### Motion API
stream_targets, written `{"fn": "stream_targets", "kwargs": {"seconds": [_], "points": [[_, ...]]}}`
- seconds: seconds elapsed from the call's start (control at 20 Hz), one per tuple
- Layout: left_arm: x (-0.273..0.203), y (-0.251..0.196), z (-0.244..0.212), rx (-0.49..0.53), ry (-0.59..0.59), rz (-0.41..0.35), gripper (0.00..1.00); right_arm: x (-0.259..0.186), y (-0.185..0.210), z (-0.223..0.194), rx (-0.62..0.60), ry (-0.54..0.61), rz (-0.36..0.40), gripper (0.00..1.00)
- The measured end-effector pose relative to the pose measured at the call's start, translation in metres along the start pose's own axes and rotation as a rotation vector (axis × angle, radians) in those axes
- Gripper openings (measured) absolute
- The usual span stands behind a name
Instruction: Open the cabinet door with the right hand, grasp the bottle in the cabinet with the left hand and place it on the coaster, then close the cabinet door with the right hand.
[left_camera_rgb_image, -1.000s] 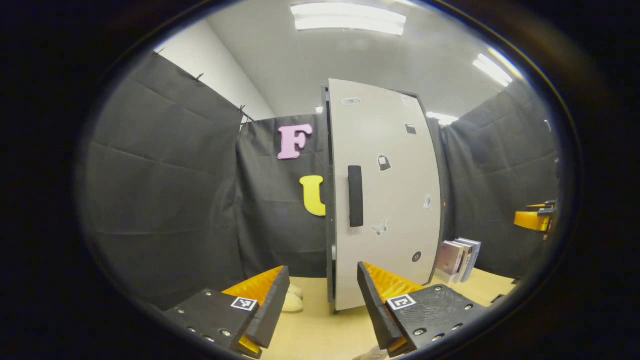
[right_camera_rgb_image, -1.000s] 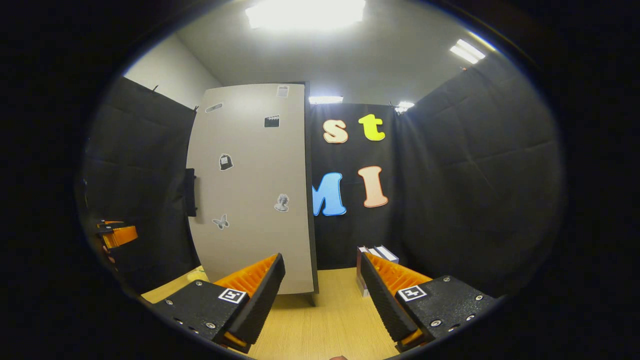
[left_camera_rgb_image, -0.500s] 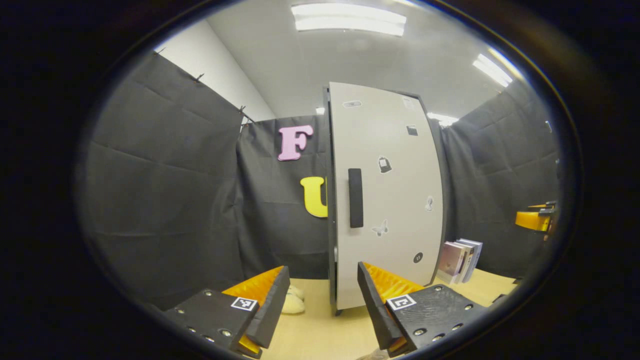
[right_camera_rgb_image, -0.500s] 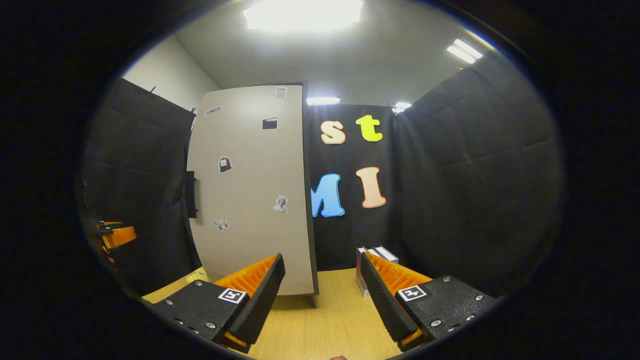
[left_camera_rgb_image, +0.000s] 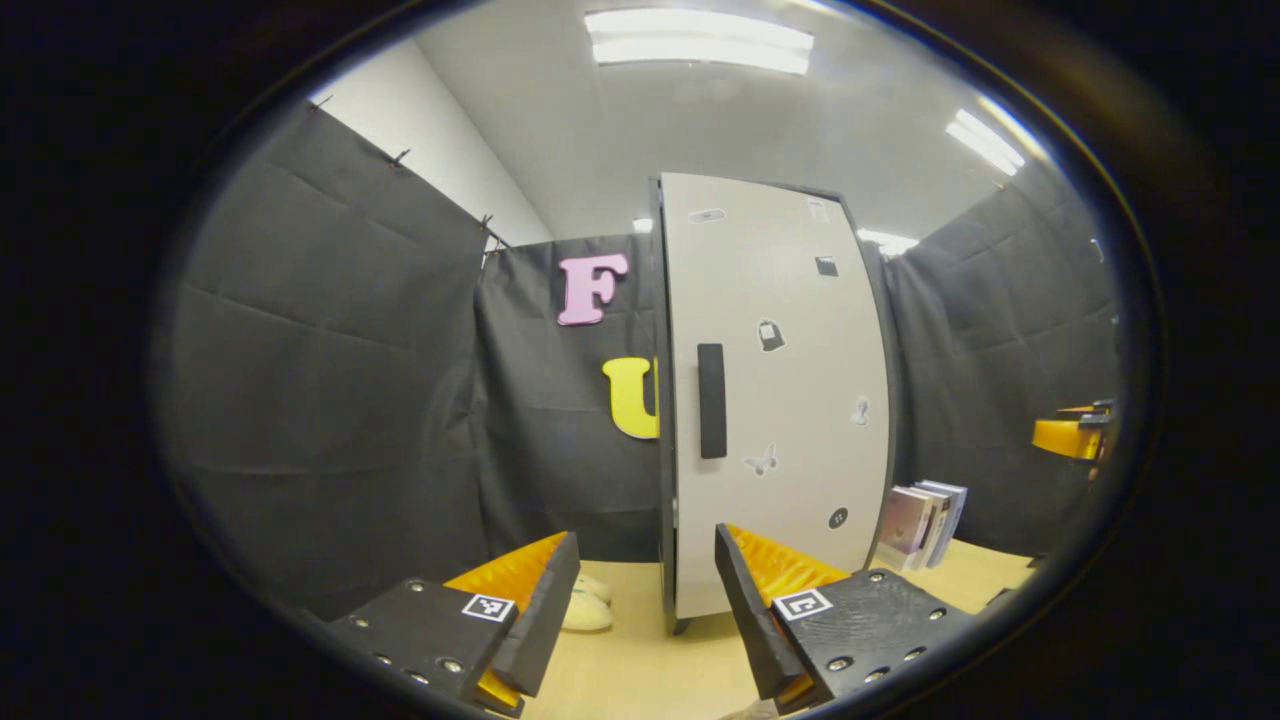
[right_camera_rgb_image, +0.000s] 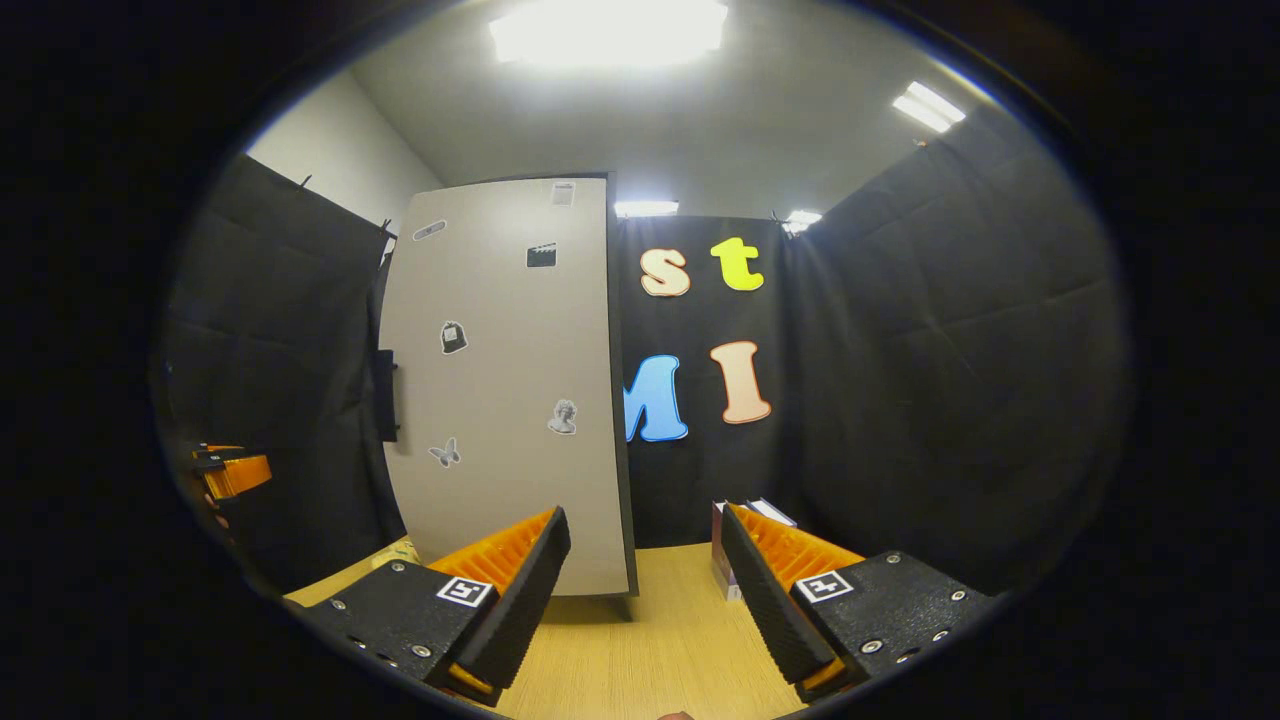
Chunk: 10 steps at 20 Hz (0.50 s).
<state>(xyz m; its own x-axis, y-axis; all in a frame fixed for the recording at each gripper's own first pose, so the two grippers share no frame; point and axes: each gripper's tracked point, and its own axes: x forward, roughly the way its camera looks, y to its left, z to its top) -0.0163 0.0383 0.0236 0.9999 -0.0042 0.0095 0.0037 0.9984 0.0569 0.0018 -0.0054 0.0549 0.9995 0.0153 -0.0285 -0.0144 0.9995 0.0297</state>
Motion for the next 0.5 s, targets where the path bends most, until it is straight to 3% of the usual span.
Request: {"fn": "stream_targets", "kwargs": {"seconds": [0.45, 0.5], "points": [[0.0016, -0.0001, 0.0012, 0.000, 0.000, 0.006, 0.81, 0.0006, 0.0004, 0.0039, 0.007, -0.015, -0.001, 0.94], [0.0023, -0.0002, 0.0014, 0.001, -0.001, 0.006, 0.75, 0.0018, -0.0012, 0.0034, 0.008, -0.015, -0.003, 0.94]]}}
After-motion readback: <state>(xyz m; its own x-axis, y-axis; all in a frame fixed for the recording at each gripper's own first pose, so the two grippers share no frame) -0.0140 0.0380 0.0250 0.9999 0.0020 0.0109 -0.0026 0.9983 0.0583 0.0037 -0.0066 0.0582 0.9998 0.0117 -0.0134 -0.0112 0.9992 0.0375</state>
